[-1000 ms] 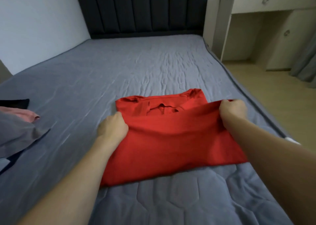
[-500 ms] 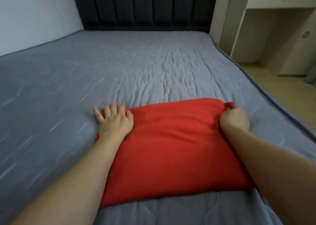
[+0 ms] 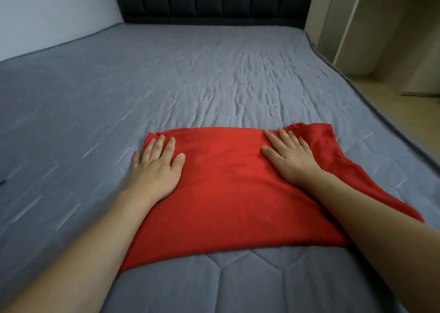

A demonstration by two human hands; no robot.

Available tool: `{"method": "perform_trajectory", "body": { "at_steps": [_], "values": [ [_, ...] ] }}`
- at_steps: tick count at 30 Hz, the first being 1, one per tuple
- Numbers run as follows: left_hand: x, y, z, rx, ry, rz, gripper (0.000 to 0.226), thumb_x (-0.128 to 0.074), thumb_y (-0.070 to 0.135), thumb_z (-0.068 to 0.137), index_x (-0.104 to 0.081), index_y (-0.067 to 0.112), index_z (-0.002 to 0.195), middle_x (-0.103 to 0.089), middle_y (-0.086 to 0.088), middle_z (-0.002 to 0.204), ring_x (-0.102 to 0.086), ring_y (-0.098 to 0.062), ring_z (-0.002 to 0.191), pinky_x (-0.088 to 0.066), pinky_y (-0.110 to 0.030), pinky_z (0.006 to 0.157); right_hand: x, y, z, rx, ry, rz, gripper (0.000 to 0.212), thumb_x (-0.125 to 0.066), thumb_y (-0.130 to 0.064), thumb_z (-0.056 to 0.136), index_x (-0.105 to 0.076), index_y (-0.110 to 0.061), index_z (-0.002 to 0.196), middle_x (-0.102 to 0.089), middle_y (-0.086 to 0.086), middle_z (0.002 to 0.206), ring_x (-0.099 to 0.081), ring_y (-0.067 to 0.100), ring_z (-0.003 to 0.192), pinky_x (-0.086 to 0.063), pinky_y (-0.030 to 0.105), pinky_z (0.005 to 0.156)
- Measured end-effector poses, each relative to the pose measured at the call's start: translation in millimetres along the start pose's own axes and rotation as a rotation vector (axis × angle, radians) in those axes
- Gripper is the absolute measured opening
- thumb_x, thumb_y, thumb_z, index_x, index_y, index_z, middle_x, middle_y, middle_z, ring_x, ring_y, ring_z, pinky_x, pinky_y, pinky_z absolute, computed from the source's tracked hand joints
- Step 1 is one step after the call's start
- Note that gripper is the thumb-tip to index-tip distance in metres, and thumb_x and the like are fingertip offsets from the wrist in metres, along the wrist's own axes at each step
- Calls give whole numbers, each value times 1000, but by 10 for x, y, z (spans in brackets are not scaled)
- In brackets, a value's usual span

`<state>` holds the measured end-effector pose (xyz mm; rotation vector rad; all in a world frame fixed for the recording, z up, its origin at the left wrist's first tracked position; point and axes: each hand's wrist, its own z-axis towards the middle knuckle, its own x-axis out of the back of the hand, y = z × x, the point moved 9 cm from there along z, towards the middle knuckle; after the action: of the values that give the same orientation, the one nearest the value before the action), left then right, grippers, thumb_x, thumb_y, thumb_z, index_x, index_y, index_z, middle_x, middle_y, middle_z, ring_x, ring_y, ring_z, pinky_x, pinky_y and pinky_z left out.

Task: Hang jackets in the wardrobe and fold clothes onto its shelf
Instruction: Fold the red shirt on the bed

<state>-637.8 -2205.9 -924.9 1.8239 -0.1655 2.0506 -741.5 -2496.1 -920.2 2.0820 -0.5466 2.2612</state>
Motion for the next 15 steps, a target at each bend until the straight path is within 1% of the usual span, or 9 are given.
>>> {"method": "perform_trajectory", "body": {
  "at_steps": [2, 5, 7, 8, 9, 11, 12, 14, 15],
  "values": [
    [1, -96, -4, 46, -80, -56, 65, -17, 55, 98, -10, 25, 156, 0, 1, 164, 3, -16, 150, -1, -43, 121, -13, 93, 84, -107, -6, -31, 62, -14, -61, 93, -8, -41, 152, 1, 7, 162, 5, 22, 149, 9, 42, 119],
    [164, -137, -76, 142, -16, -273, 62, -34, 43, 101, -19, 17, 154, -4, -7, 163, -6, -26, 149, -6, -40, 121, -30, 126, 163, -175, -22, -76, 66, -11, -65, 90, -4, -41, 152, 4, 9, 162, 7, 24, 149, 12, 43, 117],
    [257, -325, -282, 289, 21, -518, 65, -51, 33, 96, -25, 16, 153, -20, -13, 158, -26, -30, 143, -21, -41, 118, -62, 156, 155, -213, -68, -105, 68, -11, -66, 91, -3, -39, 152, 4, 9, 162, 7, 24, 149, 12, 44, 117],
    [278, -437, -432, 340, 22, -677, 66, -58, 26, 93, -28, 15, 151, -33, -14, 151, -41, -29, 134, -32, -40, 113, -63, 170, 164, -233, -93, -140, 69, -11, -66, 91, -3, -37, 153, 4, 9, 162, 7, 24, 149, 12, 46, 117],
    [292, -536, -589, 368, 4, -840, 63, -62, 17, 90, -34, 15, 147, -47, -14, 140, -55, -25, 118, -43, -37, 102, -38, 172, 193, -254, -112, -180, 69, -12, -64, 91, -4, -34, 153, 3, 9, 162, 6, 24, 149, 11, 48, 117],
    [294, -707, -899, 415, -114, -1123, 49, -67, 5, 85, -52, 10, 130, -66, -13, 114, -65, -16, 84, -50, -30, 76, 75, 57, 268, -257, -103, -260, 66, -19, -53, 94, -15, -24, 153, -3, 9, 162, 1, 24, 149, 9, 54, 115],
    [278, -742, -1029, 446, -208, -1252, 42, -70, 6, 79, -60, 7, 120, -70, -15, 106, -65, -17, 80, -49, -28, 71, 160, -100, 330, -204, -64, -268, 61, -25, -44, 95, -25, -18, 150, -9, 9, 161, -6, 24, 148, 5, 55, 114],
    [194, -704, -1180, 494, -415, -1456, 40, -73, 16, 69, -71, 4, 107, -70, -20, 109, -65, -26, 93, -48, -33, 78, 263, -638, 485, -1, -9, -143, 49, -35, -32, 93, -40, -14, 139, -29, 11, 155, -29, 25, 141, -15, 46, 113],
    [161, -665, -1206, 500, -494, -1496, 41, -72, 19, 68, -72, 3, 106, -69, -20, 112, -64, -30, 101, -48, -35, 84, 243, -971, 548, 89, -31, -13, 45, -39, -31, 93, -42, -16, 136, -40, 11, 149, -39, 27, 134, -25, 39, 107]
  ]
}}
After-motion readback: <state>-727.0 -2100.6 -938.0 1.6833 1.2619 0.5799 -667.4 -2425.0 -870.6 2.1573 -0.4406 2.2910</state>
